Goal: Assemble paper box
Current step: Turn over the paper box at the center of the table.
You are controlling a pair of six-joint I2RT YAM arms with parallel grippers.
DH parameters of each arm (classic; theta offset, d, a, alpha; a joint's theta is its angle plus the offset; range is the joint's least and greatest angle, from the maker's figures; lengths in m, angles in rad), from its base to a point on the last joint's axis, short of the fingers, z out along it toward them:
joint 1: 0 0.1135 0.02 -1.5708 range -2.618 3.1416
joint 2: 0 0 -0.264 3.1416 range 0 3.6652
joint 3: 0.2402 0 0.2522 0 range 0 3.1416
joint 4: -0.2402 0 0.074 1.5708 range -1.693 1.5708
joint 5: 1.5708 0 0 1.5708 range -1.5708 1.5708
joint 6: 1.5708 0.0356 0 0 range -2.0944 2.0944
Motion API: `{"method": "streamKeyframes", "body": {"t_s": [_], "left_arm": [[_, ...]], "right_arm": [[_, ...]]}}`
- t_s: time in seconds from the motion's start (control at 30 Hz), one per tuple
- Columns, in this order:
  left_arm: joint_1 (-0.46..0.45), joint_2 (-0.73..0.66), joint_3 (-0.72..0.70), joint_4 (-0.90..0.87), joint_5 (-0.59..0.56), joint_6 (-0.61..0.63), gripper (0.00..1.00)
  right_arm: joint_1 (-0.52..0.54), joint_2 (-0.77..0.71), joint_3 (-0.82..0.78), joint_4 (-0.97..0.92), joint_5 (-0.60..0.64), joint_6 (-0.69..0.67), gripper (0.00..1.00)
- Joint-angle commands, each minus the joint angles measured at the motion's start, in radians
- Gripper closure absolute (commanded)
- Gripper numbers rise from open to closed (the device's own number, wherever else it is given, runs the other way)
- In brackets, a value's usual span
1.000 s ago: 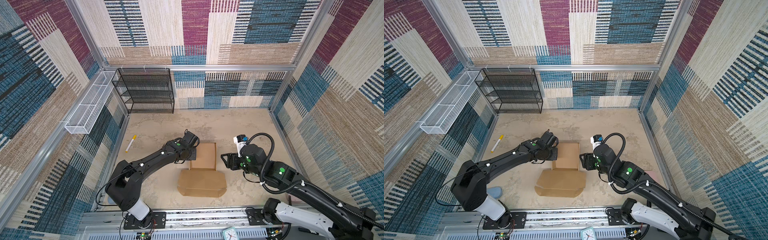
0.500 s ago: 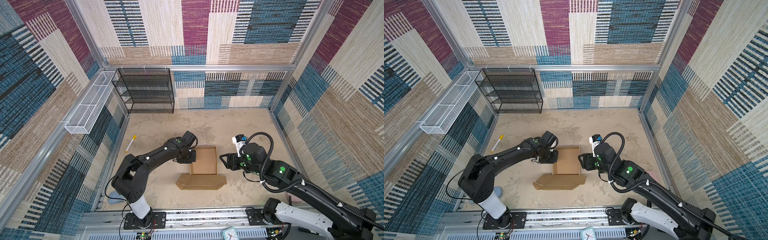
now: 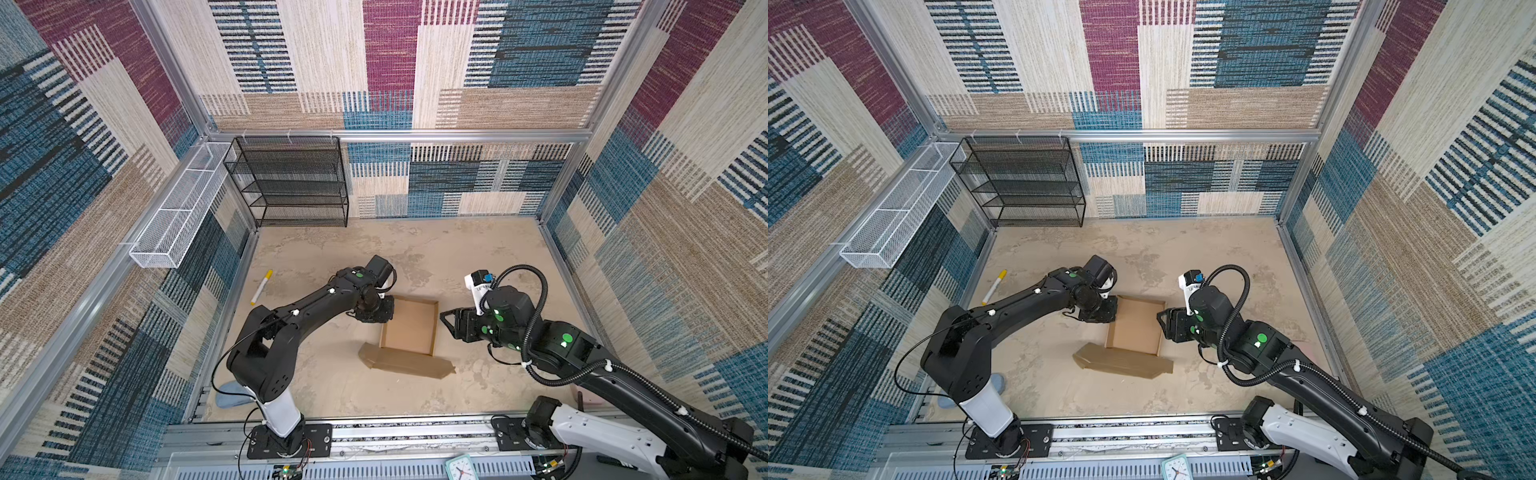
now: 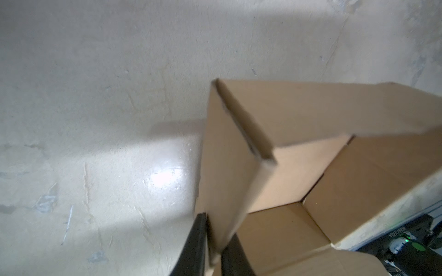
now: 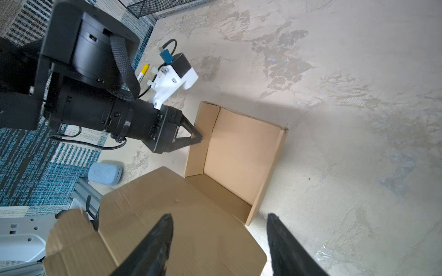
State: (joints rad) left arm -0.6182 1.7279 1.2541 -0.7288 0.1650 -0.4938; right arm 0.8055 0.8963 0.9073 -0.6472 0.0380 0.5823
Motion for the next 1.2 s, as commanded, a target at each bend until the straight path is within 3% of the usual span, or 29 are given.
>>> {"method": "streamKeyframes", "body": {"t_s": [0.0, 0.37, 0.6, 0.8, 1.17], "left_arm": [[0.0, 0.008, 0.01, -0.035, 0.019, 0.03, 0.81], [0.024, -0.071, 0.092, -0.11, -0.022, 0.048, 0.63], [0.09, -0.151, 0.11, -0.098, 0.005, 0.033, 0.6], [0.202, -0.283, 0.022, -0.048, 0.054, -0.003, 0.59], [0.209, -0.734, -0.395, 0.066, 0.022, -0.267, 0.59]], "right_arm": [[-0.002, -0.005, -0.002, 0.012, -0.01, 0.002, 0.35], [-0.003, -0.008, 0.025, -0.017, -0.035, -0.018, 0.35], [-0.003, -0.033, 0.092, -0.066, -0.031, -0.012, 0.35], [-0.003, -0.067, 0.124, -0.081, -0.044, -0.018, 0.35], [-0.01, -0.029, 0.055, 0.023, -0.06, -0.042, 0.34]]}}
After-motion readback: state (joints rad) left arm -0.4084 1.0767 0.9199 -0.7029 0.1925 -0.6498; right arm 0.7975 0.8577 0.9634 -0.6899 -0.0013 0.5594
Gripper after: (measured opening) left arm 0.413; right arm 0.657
